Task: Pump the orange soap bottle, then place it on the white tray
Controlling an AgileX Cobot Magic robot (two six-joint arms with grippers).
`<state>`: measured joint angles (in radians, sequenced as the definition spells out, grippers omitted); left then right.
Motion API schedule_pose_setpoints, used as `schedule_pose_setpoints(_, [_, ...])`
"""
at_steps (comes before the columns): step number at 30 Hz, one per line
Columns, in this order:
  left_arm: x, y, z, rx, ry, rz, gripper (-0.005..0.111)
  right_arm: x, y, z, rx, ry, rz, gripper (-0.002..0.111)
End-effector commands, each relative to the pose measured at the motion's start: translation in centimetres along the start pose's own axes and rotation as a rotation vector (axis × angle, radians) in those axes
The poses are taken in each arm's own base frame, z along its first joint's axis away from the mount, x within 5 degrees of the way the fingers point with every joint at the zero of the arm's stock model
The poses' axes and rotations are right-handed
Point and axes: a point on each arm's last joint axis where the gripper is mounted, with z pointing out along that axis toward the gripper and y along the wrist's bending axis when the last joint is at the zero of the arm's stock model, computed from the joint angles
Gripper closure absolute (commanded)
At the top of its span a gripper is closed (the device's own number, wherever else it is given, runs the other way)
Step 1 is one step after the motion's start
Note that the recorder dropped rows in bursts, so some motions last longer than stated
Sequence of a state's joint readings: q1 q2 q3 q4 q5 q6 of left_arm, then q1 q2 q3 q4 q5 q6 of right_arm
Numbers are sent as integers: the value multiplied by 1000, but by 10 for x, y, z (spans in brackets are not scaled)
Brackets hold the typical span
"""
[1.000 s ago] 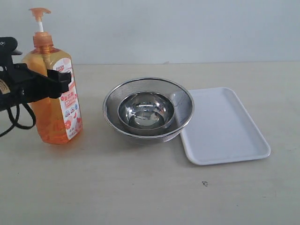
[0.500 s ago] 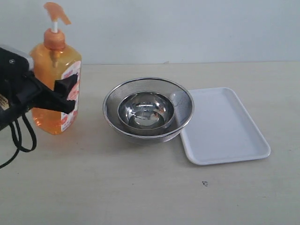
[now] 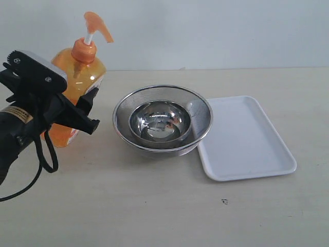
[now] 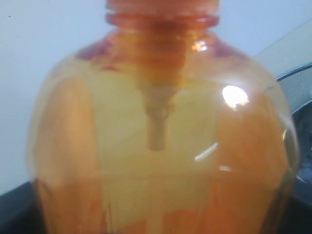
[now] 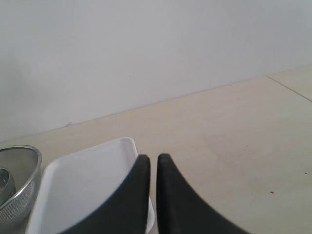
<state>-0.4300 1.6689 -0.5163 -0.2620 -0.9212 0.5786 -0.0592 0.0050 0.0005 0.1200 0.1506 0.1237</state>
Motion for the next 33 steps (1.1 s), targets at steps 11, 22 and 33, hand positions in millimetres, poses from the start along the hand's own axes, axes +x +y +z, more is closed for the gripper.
schedule_pose_setpoints(11, [-16,-8,-5,-60,-55,-75,102,-1,0,0,3,-10,2,107])
schedule_pose_setpoints(22, [-9,-7,-5,-69,23,14,102,-13,2,-1,-49,-141,457,107])
schedule_pose_setpoints(33, [-9,-7,-5,-64,25,36,102,-84,37,-9,-341,-103,174,107])
